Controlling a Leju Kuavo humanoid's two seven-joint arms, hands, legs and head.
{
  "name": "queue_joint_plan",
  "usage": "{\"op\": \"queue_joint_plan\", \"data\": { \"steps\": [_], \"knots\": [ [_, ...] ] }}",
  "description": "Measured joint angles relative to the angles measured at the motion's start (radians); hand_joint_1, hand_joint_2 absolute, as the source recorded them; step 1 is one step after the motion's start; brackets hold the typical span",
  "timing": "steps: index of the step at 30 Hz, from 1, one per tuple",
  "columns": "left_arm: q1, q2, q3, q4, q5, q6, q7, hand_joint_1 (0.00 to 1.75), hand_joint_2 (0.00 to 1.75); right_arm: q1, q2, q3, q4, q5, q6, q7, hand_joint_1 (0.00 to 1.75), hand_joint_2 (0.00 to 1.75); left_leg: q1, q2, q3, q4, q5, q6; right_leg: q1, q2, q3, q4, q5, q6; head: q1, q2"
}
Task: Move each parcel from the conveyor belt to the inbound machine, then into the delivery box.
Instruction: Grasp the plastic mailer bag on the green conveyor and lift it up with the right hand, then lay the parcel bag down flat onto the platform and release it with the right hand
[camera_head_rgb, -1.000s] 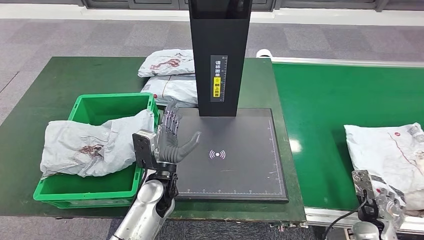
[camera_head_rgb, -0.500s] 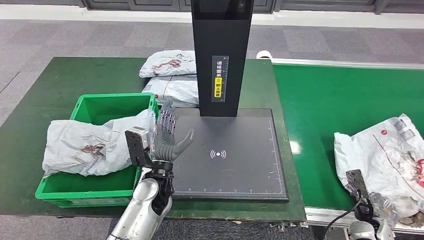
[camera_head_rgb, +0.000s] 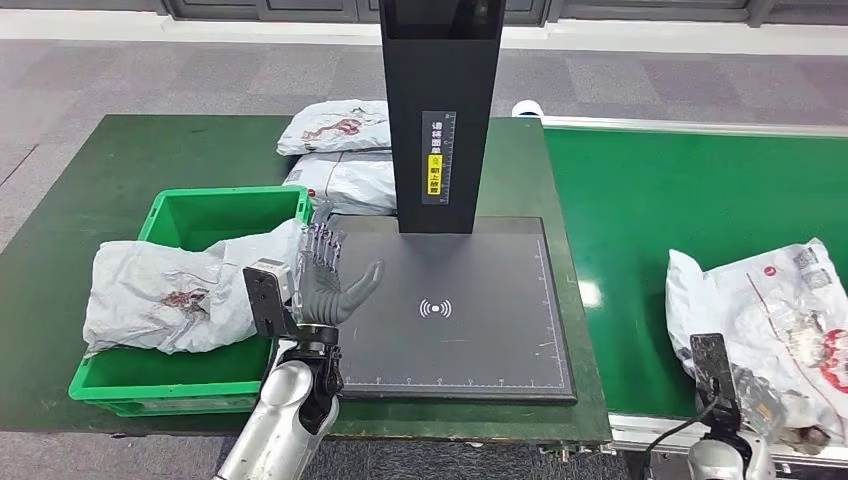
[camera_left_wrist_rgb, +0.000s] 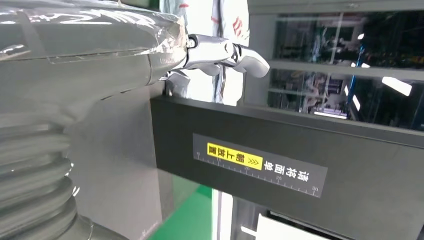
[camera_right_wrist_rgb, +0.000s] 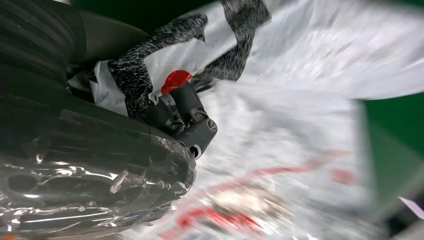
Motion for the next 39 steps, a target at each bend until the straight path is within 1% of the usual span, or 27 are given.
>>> {"op": "queue_joint_plan", "data": {
  "steps": [2, 3, 5, 7, 10, 12, 14, 16, 18, 22, 25, 26, 27, 29, 30, 31, 36, 39],
  "knots": [
    [0.002, 0.000, 0.004, -0.009, -0.027, 0.015, -0.006, 0.00, 1.75, 0.023, 0.047, 0.061, -0.125, -0.061, 0.017, -0.045, 1.75, 1.75, 0.000, 0.000, 0.000, 0.000, 0.000, -0.001, 0.000, 0.000, -0.002, 0.001, 0.000, -0.001, 0.000, 0.000],
    [0.002, 0.000, 0.006, -0.013, -0.041, 0.025, -0.011, 0.00, 1.75, 0.033, 0.072, 0.108, -0.191, -0.080, 0.032, -0.059, 1.75, 1.75, 0.000, 0.001, 0.000, -0.001, 0.001, -0.001, 0.001, 0.001, -0.002, 0.002, 0.000, -0.001, 0.000, 0.000],
    [-0.004, 0.000, 0.007, -0.016, -0.066, 0.047, -0.019, 0.00, 1.75, 0.041, 0.114, 0.226, -0.299, -0.089, 0.063, -0.067, 1.75, 1.75, 0.001, 0.002, 0.000, -0.001, 0.001, -0.003, 0.002, 0.002, -0.004, 0.002, 0.000, -0.002, 0.000, 0.000],
    [-0.017, 0.000, 0.008, -0.017, -0.092, 0.076, -0.026, 0.00, 1.75, 0.039, 0.150, 0.361, -0.374, -0.077, 0.093, -0.058, 1.75, 1.75, 0.002, 0.002, -0.001, -0.001, 0.002, -0.005, 0.003, 0.003, -0.005, 0.003, 0.000, -0.003, 0.000, 0.000],
    [-0.050, -0.003, 0.008, -0.010, -0.117, 0.124, -0.033, 0.00, 1.75, 0.025, 0.192, 0.578, -0.427, -0.080, 0.113, -0.047, 1.75, 1.75, 0.003, 0.001, -0.001, -0.001, 0.003, -0.006, 0.003, 0.003, -0.006, 0.004, 0.000, -0.004, 0.000, 0.000],
    [-0.070, -0.006, 0.006, -0.004, -0.119, 0.146, -0.036, 0.00, 1.75, 0.010, 0.208, 0.715, -0.435, -0.137, 0.106, -0.049, 1.75, 1.75, 0.003, 0.001, -0.001, -0.002, 0.003, -0.006, 0.003, 0.002, -0.006, 0.004, -0.001, -0.004, 0.000, 0.000],
    [-0.081, -0.007, 0.003, 0.001, -0.112, 0.162, -0.039, 0.00, 1.75, -0.004, 0.216, 0.822, -0.429, -0.200, 0.109, -0.049, 1.75, 1.75, 0.003, 0.001, -0.002, -0.002, 0.003, -0.006, 0.003, 0.002, -0.006, 0.004, -0.001, -0.004, 0.000, 0.000],
    [-0.086, -0.006, -0.002, 0.005, -0.096, 0.176, -0.043, 0.00, 1.75, -0.015, 0.217, 0.899, -0.411, -0.247, 0.119, -0.050, 1.75, 1.75, 0.003, 0.000, -0.002, -0.001, 0.003, -0.006, 0.003, 0.002, -0.006, 0.004, -0.001, -0.004, 0.000, 0.000],
    [-0.089, -0.003, -0.008, 0.010, -0.080, 0.184, -0.048, 0.00, 1.75, -0.019, 0.216, 0.952, -0.388, -0.277, 0.134, -0.054, 1.75, 1.75, 0.003, 0.000, -0.002, -0.001, 0.003, -0.006, 0.002, 0.002, -0.006, 0.004, -0.001, -0.004, 0.000, 0.000],
    [-0.094, 0.005, -0.017, 0.020, -0.058, 0.191, -0.060, 0.00, 1.75, -0.027, 0.208, 1.022, -0.347, -0.303, 0.199, -0.045, 1.75, 1.75, 0.002, 0.000, -0.003, -0.001, 0.002, -0.006, 0.002, 0.001, -0.007, 0.004, -0.001, -0.004, 0.000, 0.000],
    [-0.098, 0.009, -0.024, 0.025, -0.052, 0.194, -0.066, 0.00, 1.75, -0.038, 0.197, 1.063, -0.312, -0.284, 0.239, -0.021, 1.75, 1.75, 0.002, 0.000, -0.003, -0.001, 0.002, -0.006, 0.002, 0.001, -0.007, 0.004, -0.001, -0.004, 0.000, 0.000],
    [-0.098, 0.010, -0.026, 0.026, -0.052, 0.194, -0.066, 0.00, 1.75, -0.040, 0.195, 1.073, -0.301, -0.275, 0.240, -0.017, 1.54, 1.75, 0.002, 0.000, -0.003, -0.001, 0.002, -0.006, 0.002, 0.001, -0.007, 0.004, -0.001, -0.004, 0.000, 0.000],
    [-0.098, 0.011, -0.027, 0.026, -0.052, 0.195, -0.066, 0.00, 1.75, -0.042, 0.193, 1.081, -0.292, -0.270, 0.240, -0.014, 1.10, 1.75, 0.002, 0.000, -0.003, -0.001, 0.002, -0.006, 0.002, 0.001, -0.007, 0.004, -0.001, -0.004, 0.000, 0.000],
    [-0.098, 0.013, -0.032, 0.027, -0.052, 0.197, -0.066, 0.00, 1.75, -0.047, 0.189, 1.093, -0.275, -0.271, 0.248, -0.012, 0.23, 0.87, 0.002, 0.000, -0.002, -0.001, 0.002, -0.006, 0.002, 0.001, -0.007, 0.004, -0.001, -0.004, 0.000, 0.000],
    [-0.098, 0.014, -0.035, 0.027, -0.052, 0.200, -0.066, 0.00, 1.75, -0.050, 0.187, 1.096, -0.268, -0.277, 0.256, -0.013, 0.00, 0.44, 0.002, 0.000, -0.002, -0.001, 0.002, -0.006, 0.002, 0.001, -0.007, 0.004, -0.001, -0.004, 0.000, 0.000],
    [-0.098, 0.015, -0.036, 0.028, -0.052, 0.205, -0.066, 0.00, 1.75, -0.052, 0.186, 1.098, -0.261, -0.286, 0.264, -0.014, 0.00, 0.00, 0.002, 0.001, -0.002, -0.001, 0.002, -0.006, 0.002, 0.001, -0.007, 0.004, -0.001, -0.004, 0.000, 0.000],
    [-0.092, 0.024, -0.038, 0.022, -0.062, 0.234, -0.068, 0.00, 1.75, -0.054, 0.179, 1.097, -0.236, -0.341, 0.258, -0.036, 0.00, 0.00, 0.003, 0.000, -0.003, -0.001, 0.002, -0.006, 0.002, 0.001, -0.007, 0.004, -0.001, -0.004, 0.000, 0.000],
    [-0.081, 0.028, -0.038, 0.010, -0.077, 0.245, -0.069, 0.00, 1.75, -0.054, 0.175, 1.080, -0.233, -0.391, 0.252, -0.059, 0.00, 0.00, 0.002, 0.000, -0.003, -0.001, 0.002, -0.006, 0.002, 0.001, -0.007, 0.004, -0.001, -0.004, 0.000, 0.000]
  ]
}}
